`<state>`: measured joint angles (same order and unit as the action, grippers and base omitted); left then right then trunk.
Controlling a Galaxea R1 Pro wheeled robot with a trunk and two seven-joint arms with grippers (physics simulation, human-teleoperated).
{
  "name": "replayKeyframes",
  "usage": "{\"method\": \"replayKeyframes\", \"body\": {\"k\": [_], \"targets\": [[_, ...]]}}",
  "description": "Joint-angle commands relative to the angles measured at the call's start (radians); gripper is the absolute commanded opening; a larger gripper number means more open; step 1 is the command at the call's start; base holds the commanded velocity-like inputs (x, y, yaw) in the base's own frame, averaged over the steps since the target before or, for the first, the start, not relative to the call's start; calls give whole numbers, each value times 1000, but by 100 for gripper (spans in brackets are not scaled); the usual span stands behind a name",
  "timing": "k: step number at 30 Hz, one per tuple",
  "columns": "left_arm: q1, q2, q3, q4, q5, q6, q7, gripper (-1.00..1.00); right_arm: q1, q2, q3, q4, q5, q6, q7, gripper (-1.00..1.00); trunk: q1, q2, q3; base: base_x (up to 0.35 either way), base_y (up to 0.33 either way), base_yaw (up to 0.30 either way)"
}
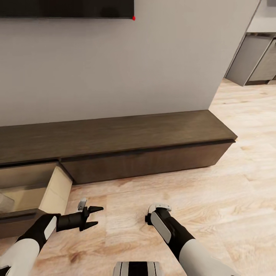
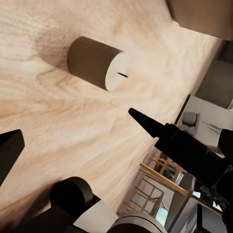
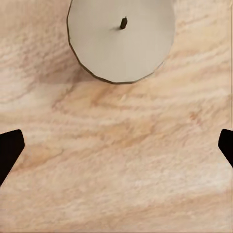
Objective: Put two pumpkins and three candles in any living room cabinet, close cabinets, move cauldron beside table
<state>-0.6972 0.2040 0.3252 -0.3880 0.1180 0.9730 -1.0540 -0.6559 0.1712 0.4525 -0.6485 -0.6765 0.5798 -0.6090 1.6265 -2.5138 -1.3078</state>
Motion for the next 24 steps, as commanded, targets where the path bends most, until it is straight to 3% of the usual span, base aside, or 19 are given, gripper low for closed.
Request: {"method": "replayKeyframes", "body": {"k": [1,14,21,24], "targets": [[0,0,0,0,0,0,0,100,0,0,0,0,0,0,0,100,0,0,0,290,-76,0],[-1,-1,-1,0,0,0,0,100,0,1,0,0,0,0,0,100,0,0,0,226,-40,0],[-1,-1,0,0,0,1,-1,100,0,2,0,0,0,0,0,100,0,0,0,31,0,0],[-1,0,1,0,0,1,-1,100,0,2,0,0,0,0,0,100,1,-1,-12,2,0,0]]}}
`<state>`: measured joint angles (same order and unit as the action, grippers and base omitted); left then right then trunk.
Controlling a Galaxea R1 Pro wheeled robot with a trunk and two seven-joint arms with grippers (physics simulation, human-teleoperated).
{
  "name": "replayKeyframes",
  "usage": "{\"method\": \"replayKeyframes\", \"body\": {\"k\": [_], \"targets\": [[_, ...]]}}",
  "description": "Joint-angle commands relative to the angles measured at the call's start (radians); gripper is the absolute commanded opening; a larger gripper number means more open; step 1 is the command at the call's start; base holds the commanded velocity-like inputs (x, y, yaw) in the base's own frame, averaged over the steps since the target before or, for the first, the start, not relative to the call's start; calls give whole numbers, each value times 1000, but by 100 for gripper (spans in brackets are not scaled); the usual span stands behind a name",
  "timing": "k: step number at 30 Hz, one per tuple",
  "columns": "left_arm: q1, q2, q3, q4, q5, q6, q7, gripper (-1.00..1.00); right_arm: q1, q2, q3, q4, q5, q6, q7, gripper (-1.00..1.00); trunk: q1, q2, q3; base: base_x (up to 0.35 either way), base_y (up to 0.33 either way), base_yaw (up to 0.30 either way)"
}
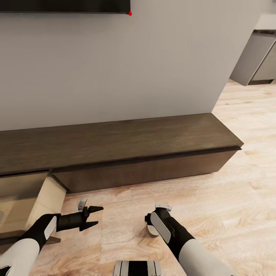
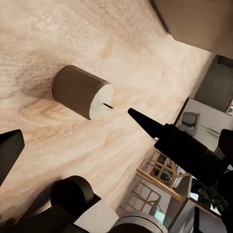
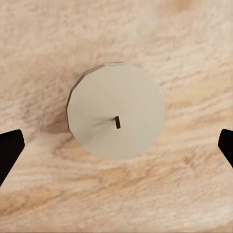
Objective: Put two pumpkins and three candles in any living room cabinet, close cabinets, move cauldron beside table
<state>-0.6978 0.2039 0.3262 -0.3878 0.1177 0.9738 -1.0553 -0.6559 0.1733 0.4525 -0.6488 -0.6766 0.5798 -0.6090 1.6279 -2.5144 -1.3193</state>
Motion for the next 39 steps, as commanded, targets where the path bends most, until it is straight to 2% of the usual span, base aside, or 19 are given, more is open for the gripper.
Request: {"method": "replayKeyframes", "body": {"k": [1,13,17,24,34,39], "targets": [[0,0,0,0,0,0,0,100,0,0,0,0,0,0,0,100,0,0,-4,0,0,0],[0,-1,0,0,0,0,0,100,1,-3,1,-2,0,-3,0,100,6,-3,-50,0,0,0],[0,0,0,0,0,-1,0,100,1,-3,2,-6,-1,-36,1,100,8,-4,-66,0,0,0],[0,-1,1,0,0,-1,0,100,-4,-2,32,-4,1,-65,1,100,11,-6,-93,0,0,0],[0,0,1,0,0,-1,0,100,-20,0,35,0,4,-71,0,100,15,-8,-132,0,0,0],[0,0,1,0,0,-1,0,100,-20,-6,35,0,3,-118,1,100,17,-9,-147,0,0,0]]}}
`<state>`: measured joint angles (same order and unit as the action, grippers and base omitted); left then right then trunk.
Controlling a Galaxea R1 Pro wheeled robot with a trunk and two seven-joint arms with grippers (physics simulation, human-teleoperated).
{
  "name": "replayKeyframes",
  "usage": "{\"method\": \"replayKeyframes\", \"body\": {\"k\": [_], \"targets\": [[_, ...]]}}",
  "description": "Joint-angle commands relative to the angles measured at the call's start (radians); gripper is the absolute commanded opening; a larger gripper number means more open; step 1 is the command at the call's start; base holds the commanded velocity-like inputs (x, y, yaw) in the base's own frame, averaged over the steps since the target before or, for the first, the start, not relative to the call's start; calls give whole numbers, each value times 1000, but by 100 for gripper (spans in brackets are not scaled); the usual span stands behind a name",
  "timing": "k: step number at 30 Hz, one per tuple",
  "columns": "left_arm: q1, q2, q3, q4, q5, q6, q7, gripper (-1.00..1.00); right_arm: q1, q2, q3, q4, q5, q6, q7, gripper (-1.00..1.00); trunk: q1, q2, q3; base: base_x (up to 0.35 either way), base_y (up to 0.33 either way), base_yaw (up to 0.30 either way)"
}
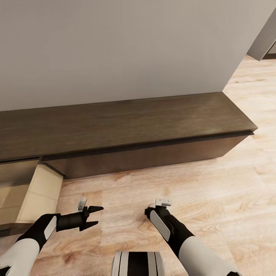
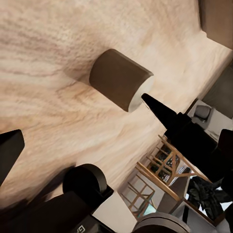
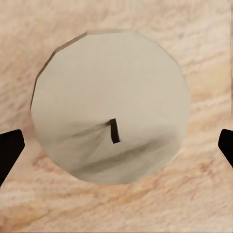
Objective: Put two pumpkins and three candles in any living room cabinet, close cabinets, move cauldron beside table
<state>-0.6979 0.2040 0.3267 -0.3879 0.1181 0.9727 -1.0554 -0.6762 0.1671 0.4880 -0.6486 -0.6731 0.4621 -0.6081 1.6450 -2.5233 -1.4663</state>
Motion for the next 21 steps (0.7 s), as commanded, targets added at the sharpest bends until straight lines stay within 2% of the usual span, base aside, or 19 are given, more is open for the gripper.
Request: {"method": "replayKeyframes", "body": {"k": [1,3,8,16,21], "targets": [[0,0,0,0,0,0,0,100,0,-1,0,1,0,-8,0,100,0,0,0,0,0,0],[0,0,0,1,0,0,0,100,-3,-2,0,1,0,-13,1,100,0,0,0,0,0,0],[0,0,0,0,0,0,0,100,-5,-3,0,2,-1,-23,1,100,2,-1,-19,0,0,0],[0,0,0,0,0,0,0,100,-5,-3,0,6,-2,-31,1,100,2,-1,-19,0,0,0],[0,0,-1,0,0,0,0,100,-7,-3,0,21,-2,-41,1,100,4,-2,-35,0,0,0]]}}
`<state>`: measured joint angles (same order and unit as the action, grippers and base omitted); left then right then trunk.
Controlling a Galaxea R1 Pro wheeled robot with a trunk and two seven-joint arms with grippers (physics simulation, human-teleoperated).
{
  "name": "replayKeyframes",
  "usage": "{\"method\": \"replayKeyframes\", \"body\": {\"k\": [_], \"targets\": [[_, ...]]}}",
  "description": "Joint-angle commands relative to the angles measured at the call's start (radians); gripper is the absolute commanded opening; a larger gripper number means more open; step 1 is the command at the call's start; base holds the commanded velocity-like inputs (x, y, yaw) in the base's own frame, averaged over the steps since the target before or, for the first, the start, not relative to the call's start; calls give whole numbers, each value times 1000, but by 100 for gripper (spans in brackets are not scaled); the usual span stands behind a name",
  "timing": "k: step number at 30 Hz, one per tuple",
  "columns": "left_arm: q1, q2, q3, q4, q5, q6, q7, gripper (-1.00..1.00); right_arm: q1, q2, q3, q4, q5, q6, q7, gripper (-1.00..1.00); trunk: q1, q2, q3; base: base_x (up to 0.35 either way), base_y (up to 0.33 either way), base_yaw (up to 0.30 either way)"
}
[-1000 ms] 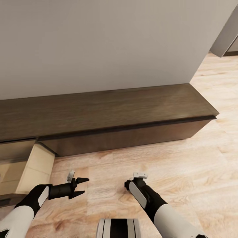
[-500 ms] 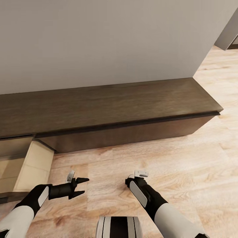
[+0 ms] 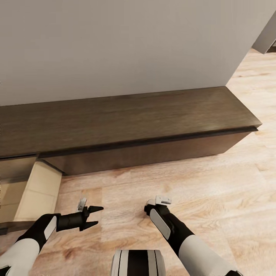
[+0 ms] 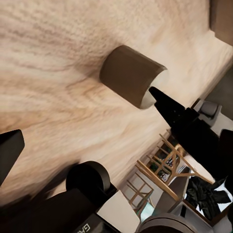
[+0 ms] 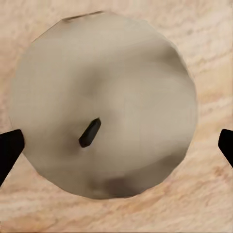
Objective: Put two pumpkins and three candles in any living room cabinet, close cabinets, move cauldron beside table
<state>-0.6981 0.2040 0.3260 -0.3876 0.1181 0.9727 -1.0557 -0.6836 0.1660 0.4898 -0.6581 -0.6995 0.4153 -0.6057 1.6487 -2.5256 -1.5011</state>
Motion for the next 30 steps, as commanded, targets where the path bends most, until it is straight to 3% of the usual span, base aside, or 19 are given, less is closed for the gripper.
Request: {"method": "replayKeyframes", "body": {"k": [1,10,30], "targets": [[0,0,0,0,0,0,0,100,-1,-1,-2,32,25,5,-2,100,0,0,0,0,0,0],[0,0,0,0,0,1,-1,100,-4,-1,-2,37,26,2,45,100,0,0,0,0,0,0],[0,0,-1,-1,0,0,-1,100,-4,-2,-2,41,26,2,53,100,0,0,0,0,0,0]]}}
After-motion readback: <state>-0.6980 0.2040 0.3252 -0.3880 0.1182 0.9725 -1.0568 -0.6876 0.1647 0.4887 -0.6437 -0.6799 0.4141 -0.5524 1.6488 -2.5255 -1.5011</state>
